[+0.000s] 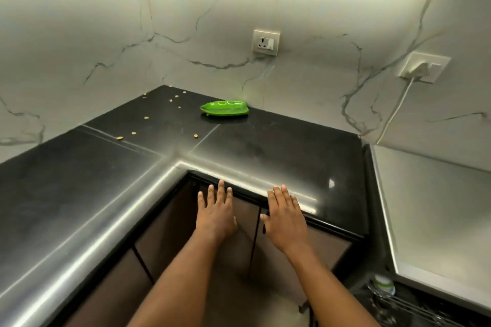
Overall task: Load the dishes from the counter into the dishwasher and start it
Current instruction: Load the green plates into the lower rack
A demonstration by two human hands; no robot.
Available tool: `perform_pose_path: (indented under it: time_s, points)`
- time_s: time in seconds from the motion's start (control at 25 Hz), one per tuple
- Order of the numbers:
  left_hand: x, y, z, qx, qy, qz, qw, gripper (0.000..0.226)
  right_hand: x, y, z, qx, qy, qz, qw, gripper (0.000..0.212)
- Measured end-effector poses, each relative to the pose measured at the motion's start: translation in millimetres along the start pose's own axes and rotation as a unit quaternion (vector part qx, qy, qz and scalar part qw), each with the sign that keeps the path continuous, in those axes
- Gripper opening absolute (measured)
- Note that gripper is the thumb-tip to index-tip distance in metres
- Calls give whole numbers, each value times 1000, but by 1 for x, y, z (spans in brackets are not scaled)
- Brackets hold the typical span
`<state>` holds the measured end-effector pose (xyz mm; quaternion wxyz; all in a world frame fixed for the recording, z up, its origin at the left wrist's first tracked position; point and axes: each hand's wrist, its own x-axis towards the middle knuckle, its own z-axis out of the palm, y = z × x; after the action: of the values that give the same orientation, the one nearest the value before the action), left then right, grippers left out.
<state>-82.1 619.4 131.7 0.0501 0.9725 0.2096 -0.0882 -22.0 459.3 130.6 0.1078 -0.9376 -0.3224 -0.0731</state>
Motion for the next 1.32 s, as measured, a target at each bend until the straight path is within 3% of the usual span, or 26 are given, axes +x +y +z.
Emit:
perform_pose_path:
  time_s: [0.6,0.8,1.32]
  points:
    - [141,-126,-24,-3,-23,-21,1000,77,191,-61,50,-12,-27,-33,999,67]
    - [215,-124,-38,-7,-44,-33,998,83,276,-49,75,-8,-55,-58,997,66]
    - [385,-100,-61,6,-82,-16,997,125,457,-12,99,-31,-68,-95,993,66]
